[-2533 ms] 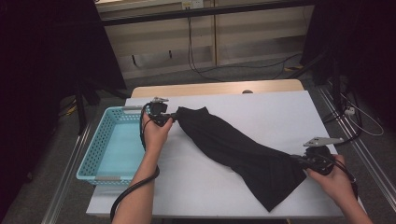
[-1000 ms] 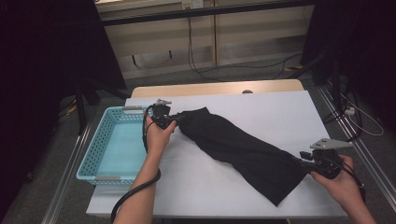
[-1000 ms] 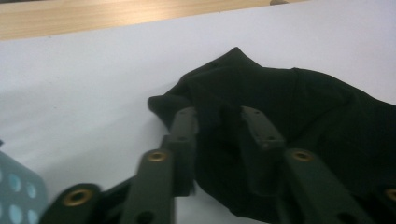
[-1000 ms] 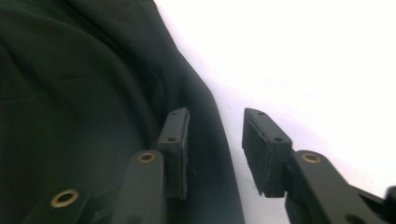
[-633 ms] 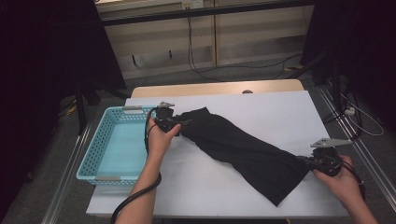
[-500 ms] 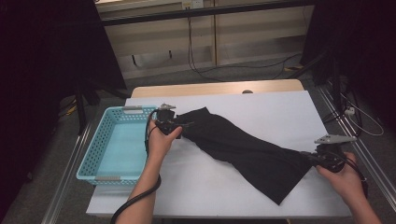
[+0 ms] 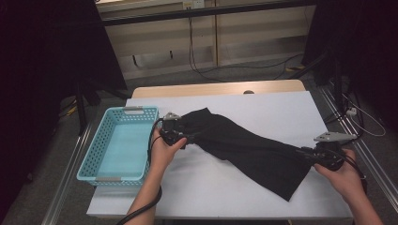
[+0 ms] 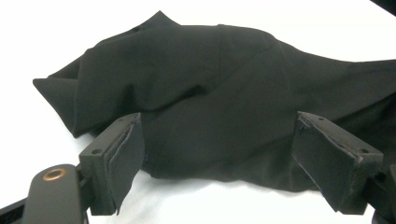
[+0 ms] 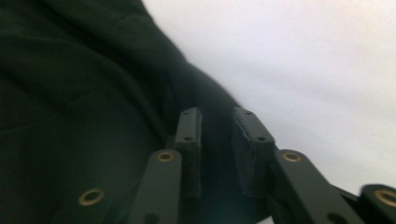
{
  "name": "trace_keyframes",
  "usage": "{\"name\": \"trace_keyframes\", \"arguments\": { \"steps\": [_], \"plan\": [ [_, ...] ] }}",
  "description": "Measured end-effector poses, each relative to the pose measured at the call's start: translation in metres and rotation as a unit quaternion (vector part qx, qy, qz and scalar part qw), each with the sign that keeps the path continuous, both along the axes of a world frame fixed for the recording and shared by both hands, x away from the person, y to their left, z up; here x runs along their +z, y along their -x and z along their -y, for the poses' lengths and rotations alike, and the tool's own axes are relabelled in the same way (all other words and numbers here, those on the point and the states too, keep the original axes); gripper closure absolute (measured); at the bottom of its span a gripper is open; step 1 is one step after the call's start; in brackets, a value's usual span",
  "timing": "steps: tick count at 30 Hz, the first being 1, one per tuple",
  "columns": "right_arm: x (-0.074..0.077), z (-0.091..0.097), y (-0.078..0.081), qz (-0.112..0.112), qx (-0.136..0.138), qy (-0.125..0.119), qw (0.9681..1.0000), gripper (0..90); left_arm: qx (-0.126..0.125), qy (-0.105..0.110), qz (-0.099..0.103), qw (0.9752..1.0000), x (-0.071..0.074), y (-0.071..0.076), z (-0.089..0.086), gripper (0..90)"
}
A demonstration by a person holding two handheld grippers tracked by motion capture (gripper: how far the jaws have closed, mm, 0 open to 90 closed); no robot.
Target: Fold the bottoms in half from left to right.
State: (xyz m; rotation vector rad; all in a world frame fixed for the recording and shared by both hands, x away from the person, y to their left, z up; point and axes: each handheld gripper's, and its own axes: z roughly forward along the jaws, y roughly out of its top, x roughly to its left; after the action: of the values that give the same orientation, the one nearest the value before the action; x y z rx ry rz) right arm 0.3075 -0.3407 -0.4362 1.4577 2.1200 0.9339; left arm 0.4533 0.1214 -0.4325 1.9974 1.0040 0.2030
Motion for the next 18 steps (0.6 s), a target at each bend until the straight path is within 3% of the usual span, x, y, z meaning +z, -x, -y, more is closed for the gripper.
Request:
{"name": "trace_keyframes", "arguments": {
  "steps": [6,8,11,18],
  "plan": [
    [-0.012,-0.015,-0.004,-0.026,0.027,0.007,0.9993,73.9,-0.003,0.001,-0.001,1.0000,-0.001,0.001,0.001,17.1],
    [-0.014,-0.021,-0.005,-0.030,0.037,0.011,0.9988,78.5,-0.002,0.001,-0.002,1.0000,-0.002,0.002,0.000,17.1],
    [-0.011,-0.029,-0.005,-0.029,0.047,0.021,0.9983,88.4,-0.003,-0.003,-0.001,1.0000,-0.002,0.003,-0.001,17.1],
    [0.005,-0.015,0.001,0.001,0.023,0.009,0.9997,88.6,-0.004,0.000,0.001,1.0000,-0.001,0.007,-0.002,17.0]
  ]
}}
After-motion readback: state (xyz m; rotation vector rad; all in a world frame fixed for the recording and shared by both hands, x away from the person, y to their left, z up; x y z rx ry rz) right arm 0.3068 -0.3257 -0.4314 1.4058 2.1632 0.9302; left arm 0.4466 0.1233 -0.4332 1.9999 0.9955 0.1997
